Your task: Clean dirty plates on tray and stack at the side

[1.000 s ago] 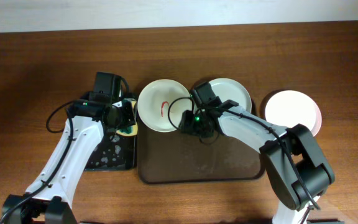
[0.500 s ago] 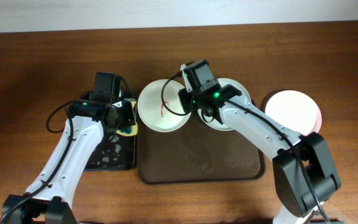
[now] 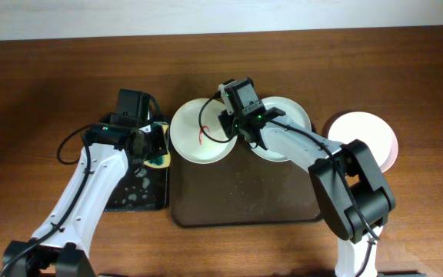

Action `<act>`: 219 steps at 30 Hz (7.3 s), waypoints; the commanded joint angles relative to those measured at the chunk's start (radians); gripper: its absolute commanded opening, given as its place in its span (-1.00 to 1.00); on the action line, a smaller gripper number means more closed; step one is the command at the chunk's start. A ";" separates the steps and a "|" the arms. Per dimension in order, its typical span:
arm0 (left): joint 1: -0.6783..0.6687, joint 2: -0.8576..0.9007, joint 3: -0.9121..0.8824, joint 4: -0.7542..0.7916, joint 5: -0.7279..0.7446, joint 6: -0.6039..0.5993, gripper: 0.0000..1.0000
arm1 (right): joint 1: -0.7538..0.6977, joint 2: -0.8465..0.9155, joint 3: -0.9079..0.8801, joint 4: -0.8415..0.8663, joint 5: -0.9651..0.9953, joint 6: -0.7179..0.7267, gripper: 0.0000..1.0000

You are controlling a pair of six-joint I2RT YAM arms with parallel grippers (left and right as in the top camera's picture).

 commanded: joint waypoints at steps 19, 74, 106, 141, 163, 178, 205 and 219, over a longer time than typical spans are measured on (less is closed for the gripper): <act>-0.011 -0.010 0.003 0.000 0.135 0.015 -1.00 | -0.006 -0.124 0.027 -0.651 -0.229 0.261 -0.48; -0.337 -0.069 -0.213 0.236 -0.078 -0.255 -1.00 | -0.006 -0.109 -0.113 -0.535 -0.235 0.268 -0.92; -0.226 -0.162 -0.185 0.155 0.032 -0.227 -1.00 | -0.006 -0.109 -0.113 -0.523 -0.246 0.268 -0.92; -0.138 -0.170 -0.127 0.007 -0.058 -0.149 -1.00 | 0.013 -0.109 -0.105 -0.542 -0.296 0.268 -0.49; 0.056 0.206 -0.129 0.024 -0.079 0.136 0.46 | 0.350 -0.478 -0.038 -0.630 0.873 0.241 -0.92; 0.056 0.204 -0.035 0.048 -0.072 0.136 0.75 | 0.094 -0.595 -0.037 -0.629 0.628 0.451 -0.92; 0.054 0.264 0.019 -0.105 0.027 0.136 0.72 | -0.932 -0.406 -0.038 -0.755 -0.361 0.231 -0.21; 0.053 0.264 0.019 -0.102 0.027 0.136 0.74 | -0.510 -0.128 -0.092 -0.405 -0.271 0.082 -0.29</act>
